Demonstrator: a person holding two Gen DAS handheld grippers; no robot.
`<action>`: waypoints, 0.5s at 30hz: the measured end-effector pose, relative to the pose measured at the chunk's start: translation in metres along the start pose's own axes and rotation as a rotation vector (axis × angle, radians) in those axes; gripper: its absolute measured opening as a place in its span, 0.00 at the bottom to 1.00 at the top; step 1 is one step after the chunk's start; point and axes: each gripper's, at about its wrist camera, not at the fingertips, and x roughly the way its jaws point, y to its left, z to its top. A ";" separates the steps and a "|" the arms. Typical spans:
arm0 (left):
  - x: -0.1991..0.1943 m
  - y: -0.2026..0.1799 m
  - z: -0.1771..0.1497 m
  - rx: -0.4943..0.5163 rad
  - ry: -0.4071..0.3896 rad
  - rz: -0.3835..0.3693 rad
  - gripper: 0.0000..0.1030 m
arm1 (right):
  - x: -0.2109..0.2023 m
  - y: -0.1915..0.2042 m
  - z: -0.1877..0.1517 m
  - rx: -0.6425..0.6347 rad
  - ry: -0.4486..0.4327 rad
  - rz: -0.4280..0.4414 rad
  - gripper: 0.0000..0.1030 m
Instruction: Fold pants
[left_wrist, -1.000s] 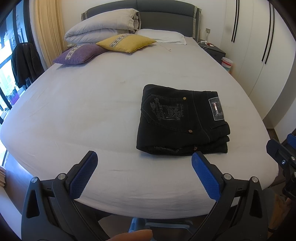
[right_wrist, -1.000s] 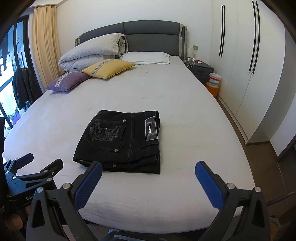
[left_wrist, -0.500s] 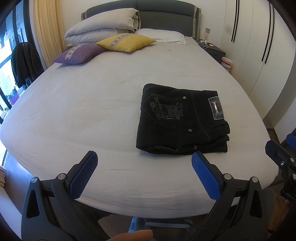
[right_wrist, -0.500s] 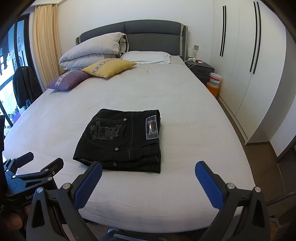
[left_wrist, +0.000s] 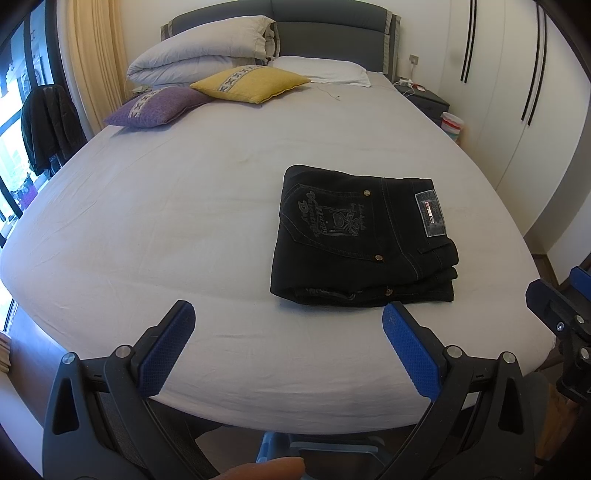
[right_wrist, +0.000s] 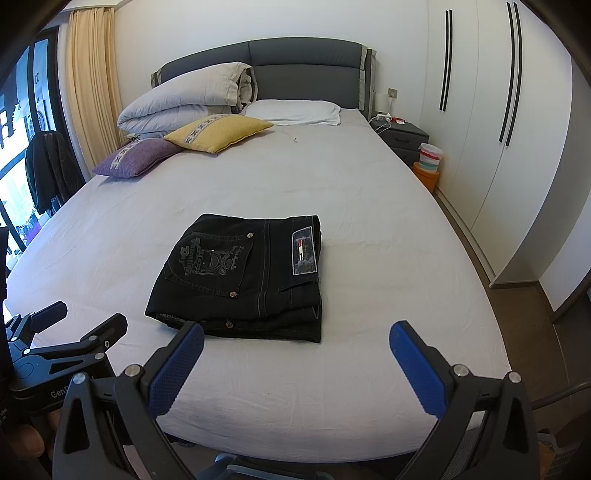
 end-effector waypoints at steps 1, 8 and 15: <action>0.000 0.000 0.000 0.000 0.000 -0.001 1.00 | 0.000 0.000 0.000 0.000 -0.001 0.000 1.00; 0.001 0.000 0.000 0.001 0.000 -0.003 1.00 | 0.000 0.000 0.000 0.000 0.001 -0.001 1.00; 0.001 0.000 0.000 0.001 0.001 -0.004 1.00 | 0.001 0.000 -0.001 -0.002 0.001 0.001 1.00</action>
